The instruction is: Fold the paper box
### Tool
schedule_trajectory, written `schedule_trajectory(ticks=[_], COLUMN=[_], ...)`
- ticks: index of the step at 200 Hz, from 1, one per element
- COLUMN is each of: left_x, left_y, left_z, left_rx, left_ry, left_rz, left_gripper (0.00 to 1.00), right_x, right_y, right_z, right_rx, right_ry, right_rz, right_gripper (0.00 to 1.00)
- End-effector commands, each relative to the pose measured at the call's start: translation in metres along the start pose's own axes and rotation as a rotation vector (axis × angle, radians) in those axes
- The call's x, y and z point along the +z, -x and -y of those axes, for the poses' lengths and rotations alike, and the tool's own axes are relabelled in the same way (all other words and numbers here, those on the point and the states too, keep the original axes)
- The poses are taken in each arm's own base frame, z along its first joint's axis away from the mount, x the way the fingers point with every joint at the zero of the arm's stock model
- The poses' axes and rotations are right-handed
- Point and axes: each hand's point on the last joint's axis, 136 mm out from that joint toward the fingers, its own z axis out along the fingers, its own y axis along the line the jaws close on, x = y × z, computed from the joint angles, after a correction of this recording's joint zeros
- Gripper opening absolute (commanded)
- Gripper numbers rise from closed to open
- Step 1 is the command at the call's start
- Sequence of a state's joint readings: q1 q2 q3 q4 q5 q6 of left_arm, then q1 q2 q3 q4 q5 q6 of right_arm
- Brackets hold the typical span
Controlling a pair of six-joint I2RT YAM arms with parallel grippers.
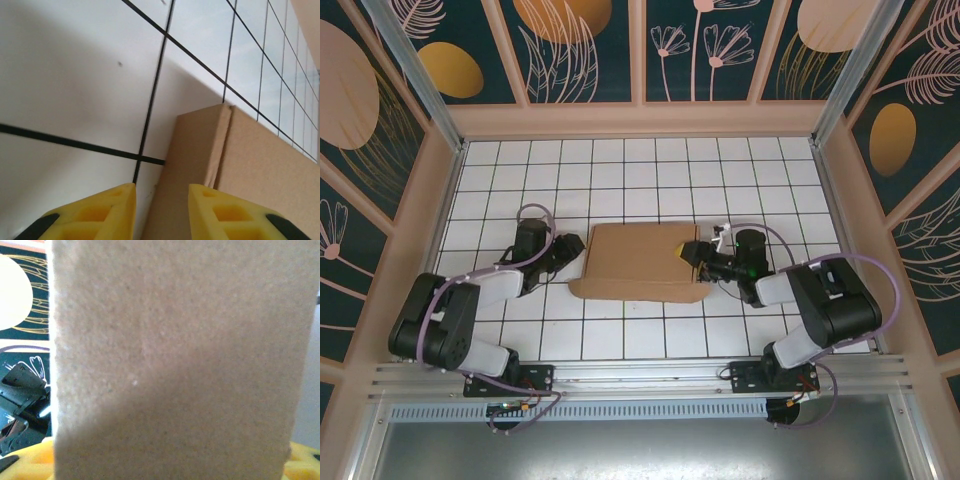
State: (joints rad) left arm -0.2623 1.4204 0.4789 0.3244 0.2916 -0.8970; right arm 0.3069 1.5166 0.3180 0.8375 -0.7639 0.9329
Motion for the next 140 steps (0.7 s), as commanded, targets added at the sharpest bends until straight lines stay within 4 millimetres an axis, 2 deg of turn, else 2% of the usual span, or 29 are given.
schedule_trajectory(ticks=[1,26,44,54,69,94,119,140], left_x=[-0.02,-0.032,-0.038,-0.04,-0.038,-0.032,-0.032,-0.033], left_y=[0.005,-0.004,-0.013,-0.014,-0.021,-0.038,-0.046,-0.048], left_z=[-0.003,0.024,0.046,0.051,0.066,0.098,0.119,0.128], left_rx=[-0.039,-0.07,-0.117,-0.163,-0.194,-0.222,-0.25,-0.266], left_ry=[0.06,-0.012,-0.085,-0.073,-0.078,-0.115,-0.136,-0.147], left_rz=[0.031,-0.039,-0.076,-0.071,-0.103,-0.184,-0.206,-0.211], left_gripper=[0.36,0.39,0.44,0.48,0.5,0.51,0.52,0.53], right_x=[-0.008,-0.015,-0.016,-0.015,-0.015,-0.017,-0.023,-0.029], right_y=[0.014,0.026,0.029,0.031,0.033,0.037,0.04,0.042], right_z=[0.003,-0.014,-0.04,-0.054,-0.077,-0.102,-0.114,-0.12], right_rx=[-0.002,-0.034,-0.081,-0.097,-0.122,-0.157,-0.167,-0.151], right_ry=[-0.05,-0.023,0.041,0.072,0.134,0.198,0.224,0.247], right_rz=[0.105,0.216,0.304,0.335,0.372,0.422,0.455,0.483], right_gripper=[0.56,0.52,0.52,0.52,0.52,0.52,0.52,0.51])
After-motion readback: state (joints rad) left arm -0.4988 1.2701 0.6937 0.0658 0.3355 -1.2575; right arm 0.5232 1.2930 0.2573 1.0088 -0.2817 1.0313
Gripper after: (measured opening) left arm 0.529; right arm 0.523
